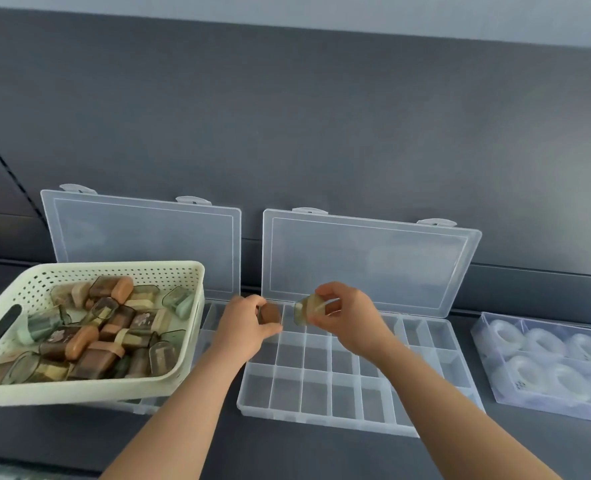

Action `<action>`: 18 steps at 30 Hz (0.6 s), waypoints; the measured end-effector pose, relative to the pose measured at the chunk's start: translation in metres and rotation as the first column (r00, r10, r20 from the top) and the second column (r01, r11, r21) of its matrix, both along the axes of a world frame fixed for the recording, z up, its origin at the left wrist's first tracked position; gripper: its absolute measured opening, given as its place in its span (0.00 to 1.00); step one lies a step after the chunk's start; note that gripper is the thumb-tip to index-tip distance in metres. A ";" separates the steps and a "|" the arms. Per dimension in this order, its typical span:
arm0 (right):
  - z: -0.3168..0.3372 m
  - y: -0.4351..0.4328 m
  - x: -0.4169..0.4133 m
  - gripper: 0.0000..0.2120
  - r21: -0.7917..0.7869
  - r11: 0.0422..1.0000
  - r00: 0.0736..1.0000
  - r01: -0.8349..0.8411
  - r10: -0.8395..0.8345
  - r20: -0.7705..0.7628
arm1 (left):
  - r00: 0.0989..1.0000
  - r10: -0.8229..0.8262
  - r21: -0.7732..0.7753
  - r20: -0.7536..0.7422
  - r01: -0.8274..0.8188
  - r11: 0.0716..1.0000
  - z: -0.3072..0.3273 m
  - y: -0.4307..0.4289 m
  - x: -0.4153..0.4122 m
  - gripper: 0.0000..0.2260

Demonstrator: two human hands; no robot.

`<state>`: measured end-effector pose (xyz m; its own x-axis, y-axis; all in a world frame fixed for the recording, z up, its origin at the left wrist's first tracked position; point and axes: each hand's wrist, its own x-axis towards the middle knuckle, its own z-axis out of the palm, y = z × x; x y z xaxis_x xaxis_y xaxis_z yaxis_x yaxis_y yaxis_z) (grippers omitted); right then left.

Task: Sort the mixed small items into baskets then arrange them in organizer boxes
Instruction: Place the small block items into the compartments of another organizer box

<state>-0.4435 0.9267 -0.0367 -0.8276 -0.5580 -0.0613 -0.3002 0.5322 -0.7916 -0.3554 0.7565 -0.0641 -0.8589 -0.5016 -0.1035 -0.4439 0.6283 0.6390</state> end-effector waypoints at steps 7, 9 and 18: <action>-0.018 -0.024 -0.009 0.18 0.204 0.971 0.972 -0.122 0.158 -0.173 | 0.999 -0.045 -0.005 -0.027 0.045 0.999 -0.006 -0.001 0.007 0.22; -0.022 -0.028 -0.009 0.18 0.244 0.961 0.966 -0.129 0.178 -0.188 | 0.999 -0.043 -0.009 -0.031 0.042 0.999 -0.005 0.000 0.004 0.22; -0.030 -0.035 -0.005 0.18 0.277 0.950 0.964 -0.142 0.196 -0.178 | 0.985 -0.153 -0.023 0.082 0.155 0.988 -0.004 -0.006 -0.002 0.21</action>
